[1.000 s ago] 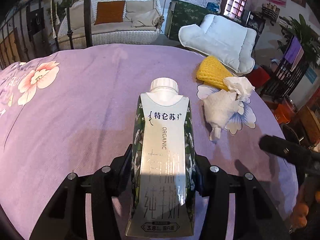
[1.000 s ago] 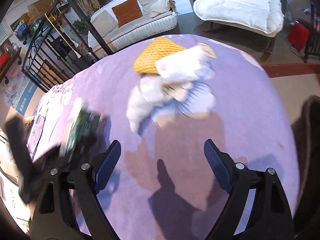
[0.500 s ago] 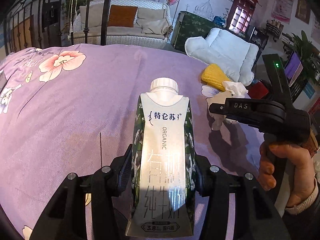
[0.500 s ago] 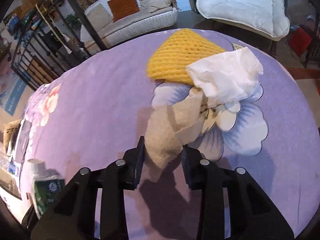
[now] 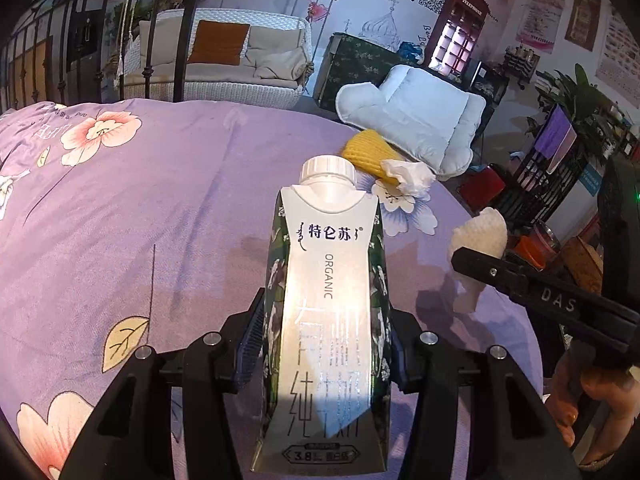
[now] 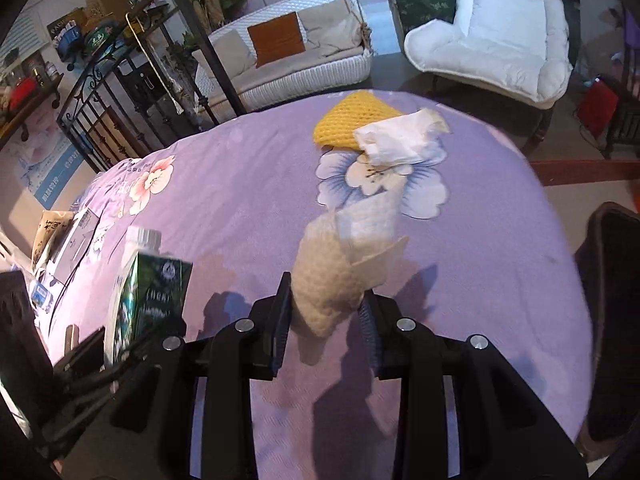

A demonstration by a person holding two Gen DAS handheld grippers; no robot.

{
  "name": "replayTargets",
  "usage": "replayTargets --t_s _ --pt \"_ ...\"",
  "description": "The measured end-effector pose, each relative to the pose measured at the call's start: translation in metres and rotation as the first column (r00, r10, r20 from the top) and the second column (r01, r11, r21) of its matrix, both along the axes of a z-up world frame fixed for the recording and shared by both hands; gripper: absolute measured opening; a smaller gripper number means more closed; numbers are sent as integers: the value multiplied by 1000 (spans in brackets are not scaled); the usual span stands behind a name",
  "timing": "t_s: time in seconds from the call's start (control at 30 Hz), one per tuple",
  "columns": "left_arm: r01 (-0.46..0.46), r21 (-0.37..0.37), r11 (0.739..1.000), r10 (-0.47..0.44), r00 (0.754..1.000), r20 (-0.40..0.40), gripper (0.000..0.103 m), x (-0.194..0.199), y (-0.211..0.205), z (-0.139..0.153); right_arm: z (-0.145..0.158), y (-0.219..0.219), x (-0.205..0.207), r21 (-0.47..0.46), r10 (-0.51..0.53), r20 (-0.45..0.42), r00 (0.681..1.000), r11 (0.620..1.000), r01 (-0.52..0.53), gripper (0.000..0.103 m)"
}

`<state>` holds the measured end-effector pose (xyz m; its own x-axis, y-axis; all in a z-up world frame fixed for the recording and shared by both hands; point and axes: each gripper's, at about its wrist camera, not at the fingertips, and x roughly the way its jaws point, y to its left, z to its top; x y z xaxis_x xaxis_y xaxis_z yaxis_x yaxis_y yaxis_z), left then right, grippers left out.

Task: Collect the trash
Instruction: 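Carry the white paper towel over the black bin and open the right gripper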

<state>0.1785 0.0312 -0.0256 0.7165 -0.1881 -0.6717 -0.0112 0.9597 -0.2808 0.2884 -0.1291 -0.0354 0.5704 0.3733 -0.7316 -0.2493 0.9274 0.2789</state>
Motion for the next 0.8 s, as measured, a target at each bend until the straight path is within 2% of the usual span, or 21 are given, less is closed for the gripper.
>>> replayTargets --t_s 0.27,0.43,0.57,0.8 --pt "127 -33 991 -126 991 46 51 -6 -47 10 7 -73 -52 -32 -134 77 988 990 137 32" --pt "222 -32 974 -220 974 52 51 -3 -84 11 6 -133 -75 -34 -254 91 963 966 258 32" --pt "286 -52 957 -284 958 45 51 1 -108 9 6 -171 -82 -50 -333 97 938 939 339 32" --pt "387 -11 922 -386 921 59 51 1 -149 10 2 -219 -76 -90 -429 95 898 895 437 32"
